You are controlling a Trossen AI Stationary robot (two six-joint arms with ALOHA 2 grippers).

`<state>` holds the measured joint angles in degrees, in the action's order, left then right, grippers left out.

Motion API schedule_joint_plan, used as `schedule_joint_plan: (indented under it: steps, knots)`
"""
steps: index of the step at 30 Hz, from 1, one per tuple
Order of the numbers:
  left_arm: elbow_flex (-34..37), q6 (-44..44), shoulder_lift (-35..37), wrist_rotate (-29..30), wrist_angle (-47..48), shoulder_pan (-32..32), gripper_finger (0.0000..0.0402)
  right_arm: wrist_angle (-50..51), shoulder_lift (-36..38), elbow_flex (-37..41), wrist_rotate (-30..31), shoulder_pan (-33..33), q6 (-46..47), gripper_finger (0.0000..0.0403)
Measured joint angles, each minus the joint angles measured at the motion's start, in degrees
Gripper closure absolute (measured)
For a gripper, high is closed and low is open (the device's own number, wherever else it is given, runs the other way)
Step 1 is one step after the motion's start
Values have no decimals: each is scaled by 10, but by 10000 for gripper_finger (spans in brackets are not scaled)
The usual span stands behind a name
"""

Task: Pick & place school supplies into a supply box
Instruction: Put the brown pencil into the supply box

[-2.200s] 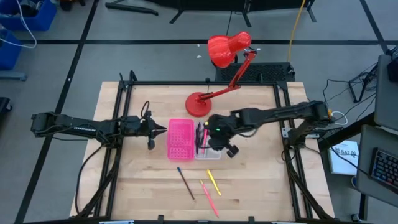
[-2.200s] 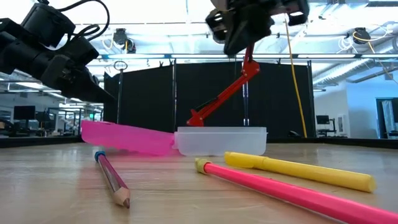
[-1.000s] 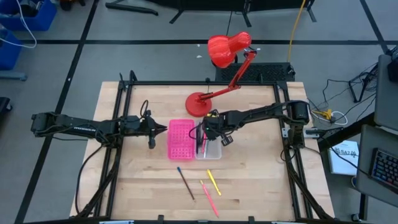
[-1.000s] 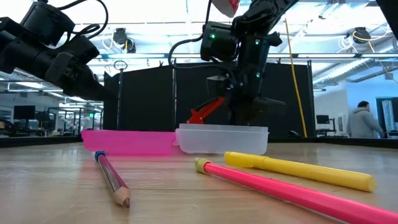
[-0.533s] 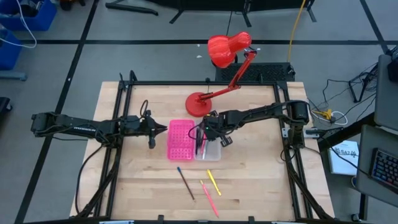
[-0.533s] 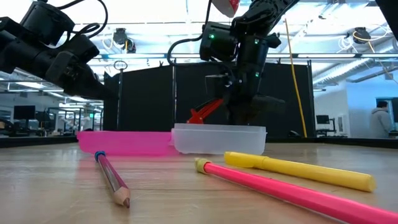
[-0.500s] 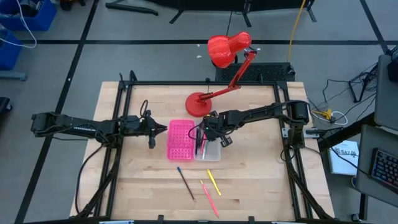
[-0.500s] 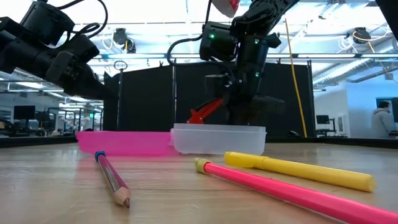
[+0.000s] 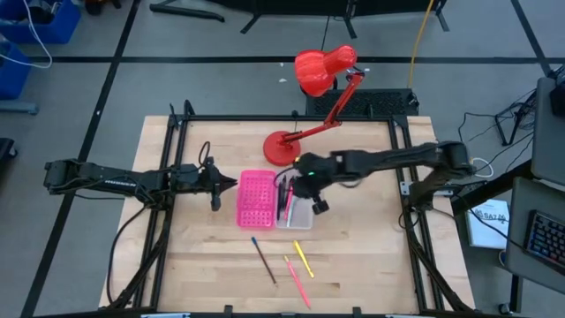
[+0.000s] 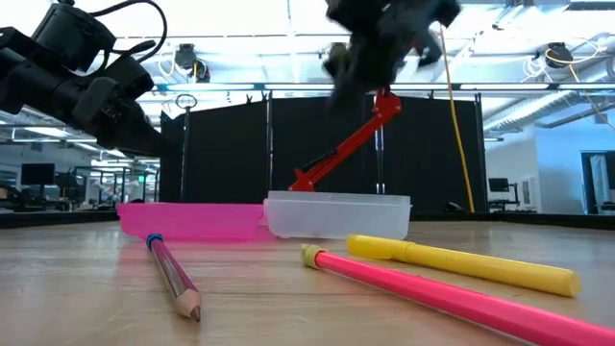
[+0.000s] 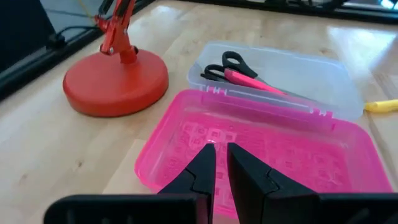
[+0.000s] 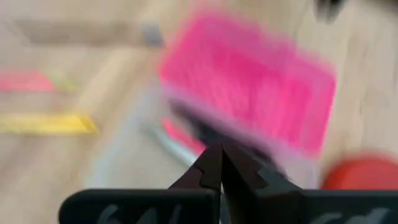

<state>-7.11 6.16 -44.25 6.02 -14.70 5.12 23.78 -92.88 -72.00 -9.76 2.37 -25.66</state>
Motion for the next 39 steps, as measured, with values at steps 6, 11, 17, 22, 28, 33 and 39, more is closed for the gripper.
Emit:
schedule_joint_plan:
  steps: [6, 11, 17, 22, 28, 33, 39]
  knots:
    - [0, 50, 0, -25, 16, 0, 353, -151, 145, 156, -34, -27, 49, 403]
    - [0, 56, 0, -32, 21, -9, 353, -275, 277, 291, -40, -32, 117, 403]
    - [0, 69, 0, -30, -7, -28, 353, -430, 361, 419, -37, -30, 187, 403]
    - [0, 104, 0, -30, -4, -34, 353, -491, 364, 473, -38, -41, 230, 403]
    - [0, 103, 0, -30, -5, -44, 353, -564, 424, 555, -57, -51, 202, 403]
    - [0, 105, 0, -30, -7, -54, 353, -553, 516, 598, -54, -37, 220, 403]
    - [0, 100, 0, -30, -28, -62, 353, -436, 620, 601, -43, -19, 239, 403]
